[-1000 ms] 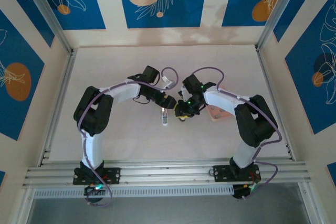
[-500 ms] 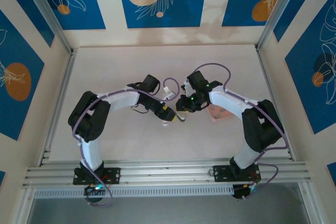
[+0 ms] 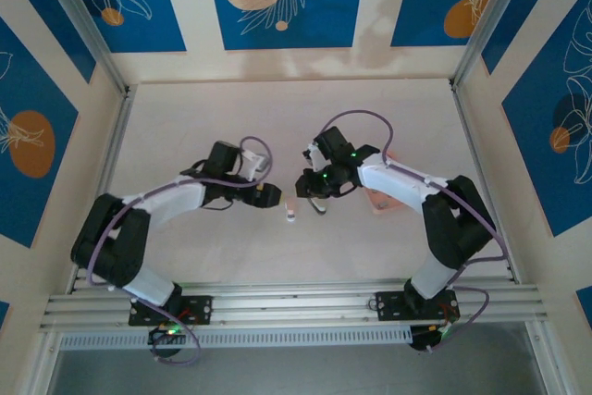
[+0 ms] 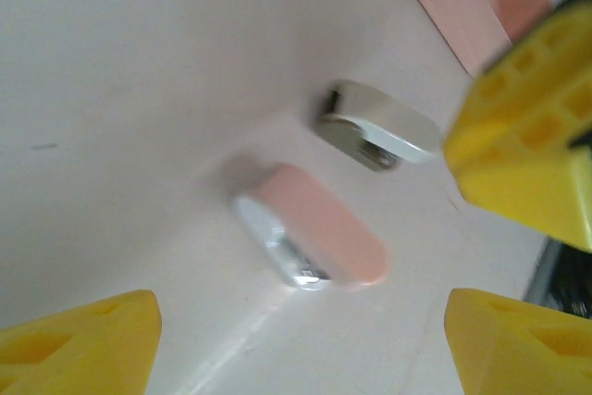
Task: Load the staples into the stapler
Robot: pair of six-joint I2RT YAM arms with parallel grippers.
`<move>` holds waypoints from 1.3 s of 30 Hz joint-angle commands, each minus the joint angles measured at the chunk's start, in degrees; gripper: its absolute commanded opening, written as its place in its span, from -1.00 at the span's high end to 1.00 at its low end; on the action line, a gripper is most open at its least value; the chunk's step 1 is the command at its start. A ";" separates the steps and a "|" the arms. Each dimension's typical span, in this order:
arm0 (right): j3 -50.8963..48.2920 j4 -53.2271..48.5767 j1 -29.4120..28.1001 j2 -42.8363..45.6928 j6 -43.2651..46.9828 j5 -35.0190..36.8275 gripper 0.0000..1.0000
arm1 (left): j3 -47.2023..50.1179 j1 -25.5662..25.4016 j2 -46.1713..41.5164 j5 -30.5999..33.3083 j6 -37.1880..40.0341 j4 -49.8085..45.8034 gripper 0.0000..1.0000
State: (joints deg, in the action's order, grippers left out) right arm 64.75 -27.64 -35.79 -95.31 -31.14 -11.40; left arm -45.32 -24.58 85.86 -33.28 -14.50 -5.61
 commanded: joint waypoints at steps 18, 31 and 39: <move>1.64 -2.35 -3.96 -6.03 0.72 1.48 0.59 | 9.41 5.86 -14.20 23.97 -7.50 7.49 -0.73; -13.43 11.37 14.52 22.88 13.86 19.75 -0.99 | 24.11 7.38 -28.94 64.14 7.26 27.06 -0.99; -32.40 32.73 30.32 35.77 18.12 26.07 -0.99 | 28.89 9.66 -9.64 59.92 18.08 55.61 -0.99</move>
State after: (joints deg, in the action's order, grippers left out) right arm 36.73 -6.02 -7.92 -61.21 -16.75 10.96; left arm -19.05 -15.94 70.67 26.81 -2.11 33.63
